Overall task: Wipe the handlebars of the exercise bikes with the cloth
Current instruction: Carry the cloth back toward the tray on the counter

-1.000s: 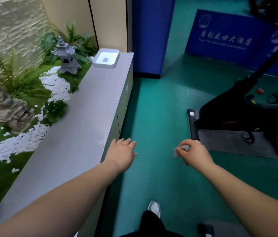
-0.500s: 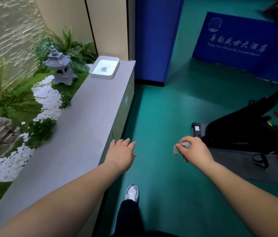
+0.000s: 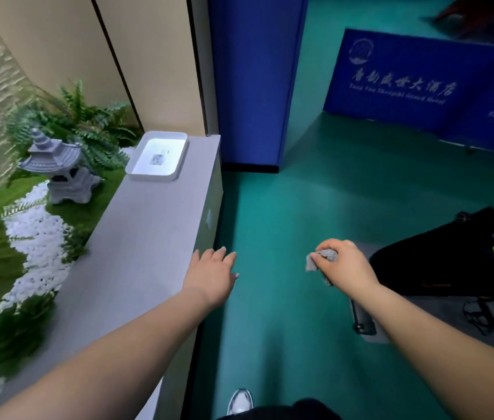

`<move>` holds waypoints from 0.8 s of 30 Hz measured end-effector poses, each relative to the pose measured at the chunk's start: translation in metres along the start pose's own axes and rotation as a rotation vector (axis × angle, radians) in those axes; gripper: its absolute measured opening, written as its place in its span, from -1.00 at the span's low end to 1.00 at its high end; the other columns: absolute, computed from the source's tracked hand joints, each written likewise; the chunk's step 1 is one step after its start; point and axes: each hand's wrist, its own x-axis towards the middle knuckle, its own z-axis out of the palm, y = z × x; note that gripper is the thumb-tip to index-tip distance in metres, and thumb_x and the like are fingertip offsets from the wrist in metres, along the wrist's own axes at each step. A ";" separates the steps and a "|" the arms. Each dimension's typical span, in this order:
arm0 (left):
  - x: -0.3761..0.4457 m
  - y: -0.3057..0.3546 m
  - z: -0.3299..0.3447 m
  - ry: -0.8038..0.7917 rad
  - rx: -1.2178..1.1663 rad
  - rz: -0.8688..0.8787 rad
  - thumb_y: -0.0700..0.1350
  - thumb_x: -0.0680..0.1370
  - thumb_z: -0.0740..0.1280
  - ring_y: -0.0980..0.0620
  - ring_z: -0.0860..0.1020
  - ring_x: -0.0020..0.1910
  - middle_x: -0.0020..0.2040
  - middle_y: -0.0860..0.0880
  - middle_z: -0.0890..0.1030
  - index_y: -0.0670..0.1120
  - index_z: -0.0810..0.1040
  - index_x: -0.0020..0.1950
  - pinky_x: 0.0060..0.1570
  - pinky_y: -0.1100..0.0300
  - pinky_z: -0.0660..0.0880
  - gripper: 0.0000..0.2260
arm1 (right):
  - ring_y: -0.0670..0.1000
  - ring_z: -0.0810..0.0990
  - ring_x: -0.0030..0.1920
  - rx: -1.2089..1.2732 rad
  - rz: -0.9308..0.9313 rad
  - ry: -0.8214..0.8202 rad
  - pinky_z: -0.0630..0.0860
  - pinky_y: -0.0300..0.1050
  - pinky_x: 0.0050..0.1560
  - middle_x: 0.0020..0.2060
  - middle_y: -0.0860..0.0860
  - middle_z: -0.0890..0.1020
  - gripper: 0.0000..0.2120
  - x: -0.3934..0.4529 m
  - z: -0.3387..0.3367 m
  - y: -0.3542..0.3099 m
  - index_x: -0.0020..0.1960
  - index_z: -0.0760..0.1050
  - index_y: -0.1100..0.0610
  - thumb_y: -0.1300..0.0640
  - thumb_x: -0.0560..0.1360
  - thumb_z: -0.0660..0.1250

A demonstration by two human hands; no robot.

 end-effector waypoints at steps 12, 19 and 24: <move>0.188 -0.001 -0.036 0.017 -0.075 -0.081 0.10 0.62 0.04 -0.08 0.19 0.45 0.52 -0.04 0.19 0.02 0.14 0.51 0.41 -0.04 0.12 -0.53 | -0.05 0.53 -0.15 0.044 -0.069 -0.097 0.37 -0.19 -0.26 -0.07 -0.01 0.50 -0.90 0.211 -0.008 -0.015 -0.12 0.54 -0.08 -0.09 0.44 0.37; 0.293 0.005 -0.065 0.026 -0.108 -0.196 0.11 0.61 0.05 -0.07 0.18 0.46 0.52 -0.03 0.19 0.03 0.14 0.50 0.41 -0.03 0.11 -0.53 | -0.12 0.52 -0.17 0.047 -0.168 -0.184 0.33 -0.33 -0.30 -0.08 0.02 0.53 -0.86 0.354 -0.037 -0.019 -0.14 0.52 -0.09 -0.14 0.42 0.38; 0.337 -0.005 -0.077 0.017 -0.131 -0.261 0.11 0.61 0.05 -0.06 0.17 0.46 0.52 -0.03 0.18 0.03 0.13 0.51 0.41 0.00 0.10 -0.53 | -0.15 0.49 -0.15 0.035 -0.222 -0.271 0.33 -0.19 -0.19 -0.07 0.01 0.50 -0.87 0.419 -0.030 -0.038 -0.11 0.52 -0.08 -0.11 0.43 0.38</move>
